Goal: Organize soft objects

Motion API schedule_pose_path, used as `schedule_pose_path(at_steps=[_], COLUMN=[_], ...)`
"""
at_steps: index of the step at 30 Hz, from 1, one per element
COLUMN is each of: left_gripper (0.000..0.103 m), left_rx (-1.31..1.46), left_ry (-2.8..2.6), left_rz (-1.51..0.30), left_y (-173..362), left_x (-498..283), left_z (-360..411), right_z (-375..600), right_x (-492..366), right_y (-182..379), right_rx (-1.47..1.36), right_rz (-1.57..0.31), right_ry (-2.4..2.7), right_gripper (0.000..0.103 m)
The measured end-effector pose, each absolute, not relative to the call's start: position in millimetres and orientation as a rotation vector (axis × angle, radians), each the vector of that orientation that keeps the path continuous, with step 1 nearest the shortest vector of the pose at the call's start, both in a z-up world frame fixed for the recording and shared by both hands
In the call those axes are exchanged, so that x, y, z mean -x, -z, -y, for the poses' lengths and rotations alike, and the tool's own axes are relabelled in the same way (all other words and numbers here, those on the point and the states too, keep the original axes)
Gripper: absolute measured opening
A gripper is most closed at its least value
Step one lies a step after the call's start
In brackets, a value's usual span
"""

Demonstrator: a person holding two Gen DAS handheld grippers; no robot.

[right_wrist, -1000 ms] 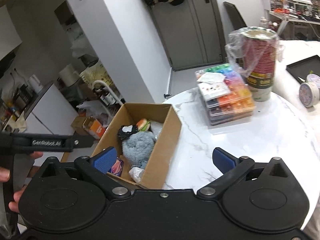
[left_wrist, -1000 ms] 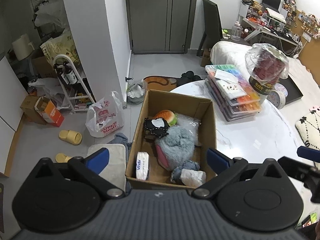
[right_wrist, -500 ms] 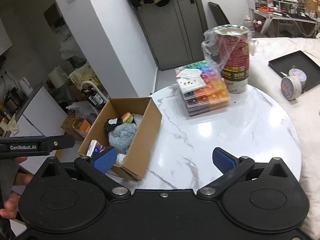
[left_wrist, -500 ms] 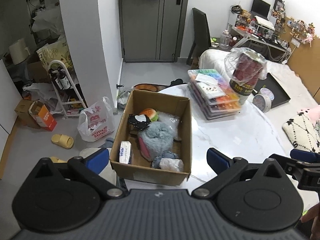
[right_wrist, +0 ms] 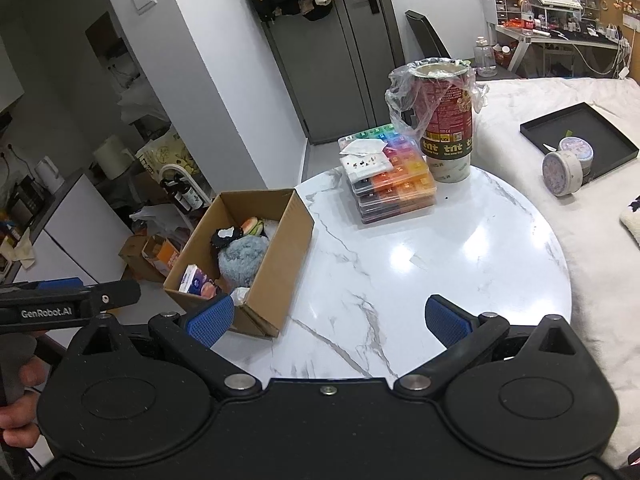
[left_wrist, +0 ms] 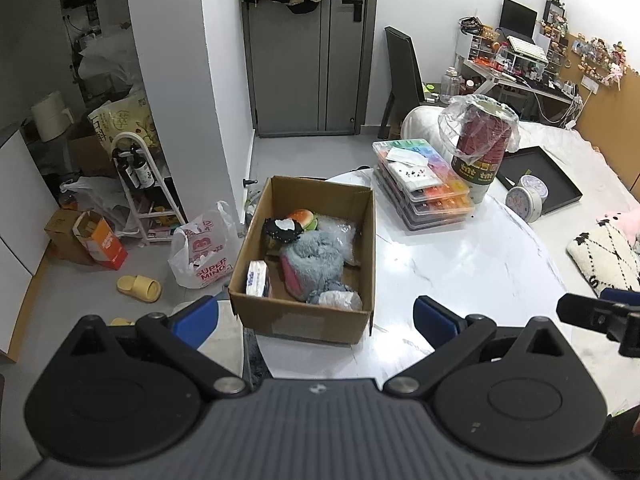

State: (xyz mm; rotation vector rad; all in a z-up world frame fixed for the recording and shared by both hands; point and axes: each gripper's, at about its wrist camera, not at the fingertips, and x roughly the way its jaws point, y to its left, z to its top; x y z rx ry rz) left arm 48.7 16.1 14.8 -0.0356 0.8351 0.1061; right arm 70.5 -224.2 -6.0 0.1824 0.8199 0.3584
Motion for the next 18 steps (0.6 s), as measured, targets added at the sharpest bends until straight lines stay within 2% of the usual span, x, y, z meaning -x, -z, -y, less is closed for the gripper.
schedule_pose_path(at_steps=[18], left_gripper=[0.103], left_rx=[0.026], left_ry=[-0.12], left_rz=[-0.812], left_y=[-19.0], left_x=[-14.6], left_z=[-7.0], right_z=[236.0], right_x=[-40.1], right_y=[-10.2], right_rx=[-0.121], right_rz=[-0.801], right_ry=[-0.344], right_gripper=[0.103])
